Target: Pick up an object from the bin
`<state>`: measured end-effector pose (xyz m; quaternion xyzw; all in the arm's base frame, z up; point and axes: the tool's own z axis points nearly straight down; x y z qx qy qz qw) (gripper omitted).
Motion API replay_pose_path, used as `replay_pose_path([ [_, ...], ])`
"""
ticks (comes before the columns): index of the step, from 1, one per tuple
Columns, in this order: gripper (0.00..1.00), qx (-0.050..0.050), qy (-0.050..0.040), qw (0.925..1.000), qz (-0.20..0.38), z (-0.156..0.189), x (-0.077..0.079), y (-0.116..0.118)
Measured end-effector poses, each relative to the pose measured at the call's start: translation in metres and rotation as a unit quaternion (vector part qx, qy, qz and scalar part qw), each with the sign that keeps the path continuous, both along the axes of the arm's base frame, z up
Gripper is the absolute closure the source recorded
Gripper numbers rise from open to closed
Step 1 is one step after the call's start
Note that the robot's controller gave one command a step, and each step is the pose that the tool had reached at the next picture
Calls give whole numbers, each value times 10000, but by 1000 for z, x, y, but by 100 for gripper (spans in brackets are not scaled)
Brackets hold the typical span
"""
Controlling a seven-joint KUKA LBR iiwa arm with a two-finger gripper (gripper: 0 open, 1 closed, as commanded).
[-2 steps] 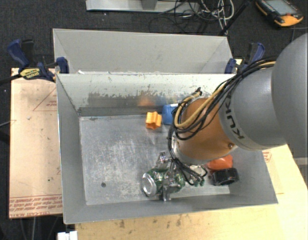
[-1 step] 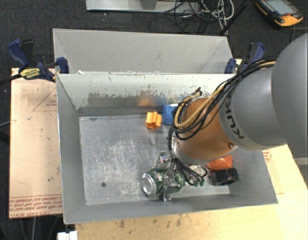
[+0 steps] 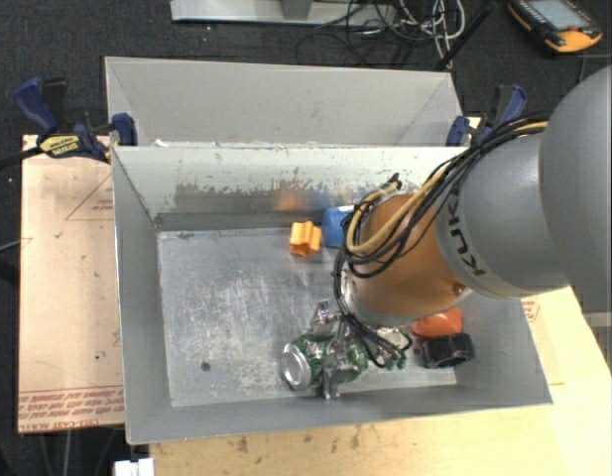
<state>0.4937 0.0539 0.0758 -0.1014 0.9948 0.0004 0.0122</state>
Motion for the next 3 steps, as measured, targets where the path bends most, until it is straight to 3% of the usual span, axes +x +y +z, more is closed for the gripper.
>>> replay_pose_path([
  [1, 100, -3, 28, 10000, -2, 2, 0, 0],
  [2, 100, -14, 136, 9999, 3, 19, -5, 0],
  [3, 100, -13, 139, 9999, -1, 39, -4, 0],
])
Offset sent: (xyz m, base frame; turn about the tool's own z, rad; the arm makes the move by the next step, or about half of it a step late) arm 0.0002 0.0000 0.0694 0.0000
